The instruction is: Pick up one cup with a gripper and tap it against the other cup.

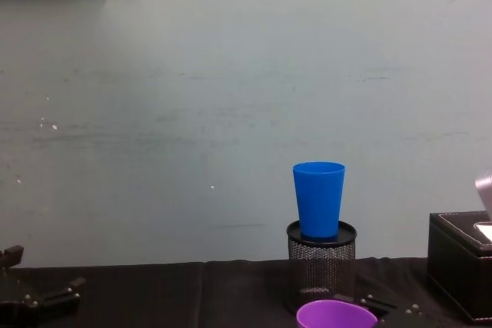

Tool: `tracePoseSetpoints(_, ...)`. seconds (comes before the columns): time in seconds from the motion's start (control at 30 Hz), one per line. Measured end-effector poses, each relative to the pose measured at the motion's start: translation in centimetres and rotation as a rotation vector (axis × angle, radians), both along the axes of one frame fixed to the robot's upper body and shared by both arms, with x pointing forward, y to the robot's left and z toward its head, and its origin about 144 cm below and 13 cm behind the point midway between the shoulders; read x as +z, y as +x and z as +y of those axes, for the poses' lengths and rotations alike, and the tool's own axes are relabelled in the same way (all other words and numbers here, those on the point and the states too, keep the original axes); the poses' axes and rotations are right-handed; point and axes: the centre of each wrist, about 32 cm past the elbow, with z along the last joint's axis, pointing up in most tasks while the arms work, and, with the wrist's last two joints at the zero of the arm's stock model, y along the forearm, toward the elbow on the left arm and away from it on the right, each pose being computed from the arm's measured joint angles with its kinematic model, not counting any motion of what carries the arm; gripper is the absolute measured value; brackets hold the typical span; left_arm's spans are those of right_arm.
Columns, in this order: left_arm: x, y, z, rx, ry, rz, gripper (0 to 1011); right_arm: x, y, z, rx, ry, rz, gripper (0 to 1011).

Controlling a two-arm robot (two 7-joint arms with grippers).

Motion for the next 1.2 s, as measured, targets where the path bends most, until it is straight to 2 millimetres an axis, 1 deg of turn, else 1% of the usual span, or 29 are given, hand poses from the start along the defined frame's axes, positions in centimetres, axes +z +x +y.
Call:
tracePoseSetpoints(0.3, 0.0, 0.0, 0.0, 0.0, 0.0, 0.0, 1000, 0.02, 0.01, -0.01, 0.0, 0.0, -0.002, 750)
tracePoseSetpoints(0.4, 0.0, 0.0, 0.0, 0.0, 0.0, 0.0, 1000, 0.03, 0.02, -0.01, 0.0, 0.001, -0.002, 792)
tracePoseSetpoints(0.57, 0.0, 0.0, 0.0, 0.0, 0.0, 0.0, 1000, 0.03, 0.02, -0.01, 0.0, 0.001, -0.003, 939)
tracePoseSetpoints(0.67, 0.0, 0.0, 0.0, 0.0, 0.0, 0.0, 1000, 0.04, 0.02, -0.01, 0.0, 0.001, -0.003, 1002)
tracePoseSetpoints(1.03, 0.0, 0.0, 0.0, 0.0, 0.0, 0.0, 1000, 0.03, 0.02, -0.01, 0.0, 0.001, -0.004, 1000)
tracePoseSetpoints(1.2, 0.0, 0.0, 0.0, 0.0, 0.0, 0.0, 1000, 0.59, -0.03, 0.06, 0.011, 0.022, -0.026, 1000)
